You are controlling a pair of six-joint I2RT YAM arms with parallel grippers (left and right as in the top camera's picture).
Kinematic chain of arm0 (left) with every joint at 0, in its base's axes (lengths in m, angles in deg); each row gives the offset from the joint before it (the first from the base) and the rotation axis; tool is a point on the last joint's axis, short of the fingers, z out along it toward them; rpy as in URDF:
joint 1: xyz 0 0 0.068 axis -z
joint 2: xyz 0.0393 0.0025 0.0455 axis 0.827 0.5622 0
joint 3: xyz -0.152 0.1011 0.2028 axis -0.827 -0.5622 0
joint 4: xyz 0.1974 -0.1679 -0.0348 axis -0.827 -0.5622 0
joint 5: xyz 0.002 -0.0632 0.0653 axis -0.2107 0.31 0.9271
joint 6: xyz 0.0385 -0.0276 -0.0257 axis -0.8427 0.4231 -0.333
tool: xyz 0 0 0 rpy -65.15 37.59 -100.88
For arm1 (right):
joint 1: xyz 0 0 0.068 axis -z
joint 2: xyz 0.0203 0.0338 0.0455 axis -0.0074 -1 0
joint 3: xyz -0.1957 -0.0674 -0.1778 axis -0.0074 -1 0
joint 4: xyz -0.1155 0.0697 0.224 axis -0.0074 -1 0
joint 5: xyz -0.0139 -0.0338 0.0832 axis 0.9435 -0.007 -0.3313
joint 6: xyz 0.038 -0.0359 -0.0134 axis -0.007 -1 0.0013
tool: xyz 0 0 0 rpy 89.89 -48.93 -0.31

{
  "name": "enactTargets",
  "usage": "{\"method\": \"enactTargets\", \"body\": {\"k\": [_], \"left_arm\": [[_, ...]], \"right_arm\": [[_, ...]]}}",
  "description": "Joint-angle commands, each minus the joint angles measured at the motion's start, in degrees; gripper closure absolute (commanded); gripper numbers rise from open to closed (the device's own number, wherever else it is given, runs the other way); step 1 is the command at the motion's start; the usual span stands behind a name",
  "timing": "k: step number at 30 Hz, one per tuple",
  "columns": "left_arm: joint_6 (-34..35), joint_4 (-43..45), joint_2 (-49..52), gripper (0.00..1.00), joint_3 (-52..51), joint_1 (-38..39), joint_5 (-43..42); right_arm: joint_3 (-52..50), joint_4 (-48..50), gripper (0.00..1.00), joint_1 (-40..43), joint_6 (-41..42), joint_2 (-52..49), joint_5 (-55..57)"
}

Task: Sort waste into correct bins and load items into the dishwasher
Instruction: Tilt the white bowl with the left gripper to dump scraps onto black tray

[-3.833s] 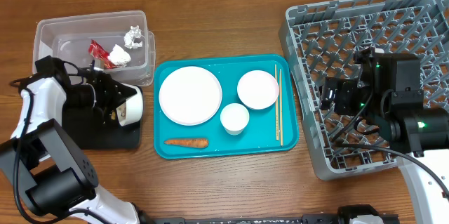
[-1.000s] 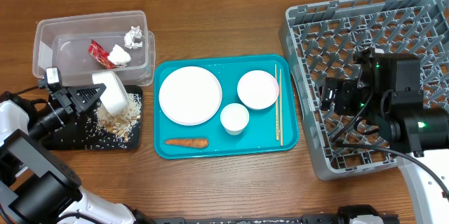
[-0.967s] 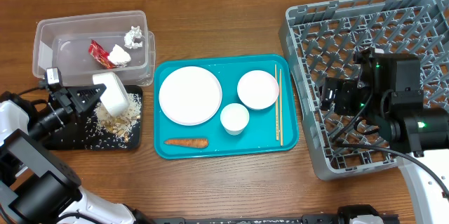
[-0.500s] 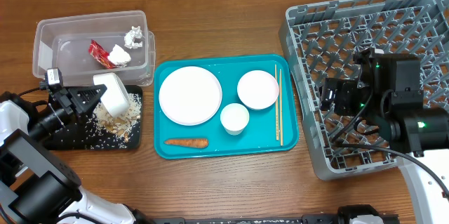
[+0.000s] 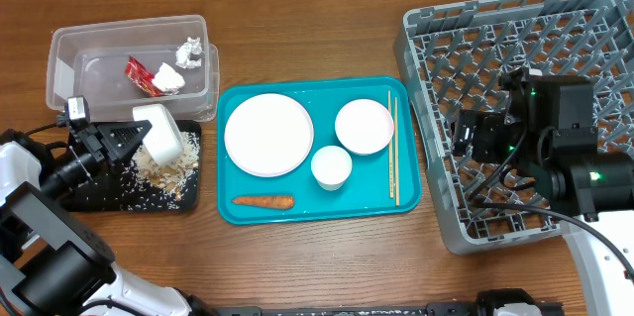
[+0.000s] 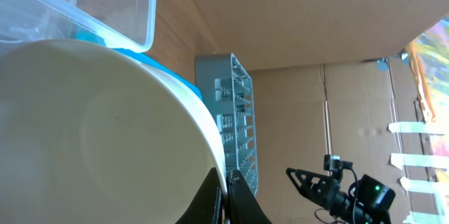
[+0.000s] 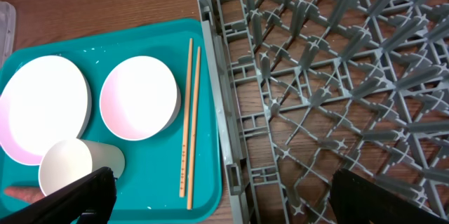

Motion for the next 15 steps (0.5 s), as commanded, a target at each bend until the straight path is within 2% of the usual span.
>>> {"method": "enactTargets", "body": {"k": [1,7,15], "left_arm": [[-0.52,-3.06,0.35,0.96,0.15,-0.31,-1.22],[-11.47,-13.55,-1.11,0.96,0.37,1.07,-1.55],[-12.68,-13.38,-9.68,0.96,2.82,7.21,-1.66]], "right_arm": [[1.40,0.31,0.00,0.02,-0.04,0.35,0.33],[1.40,0.35,0.00,0.02,-0.04,0.35,0.33],[1.40,1.01,0.00,0.02,-0.04,0.35,0.33]]}}
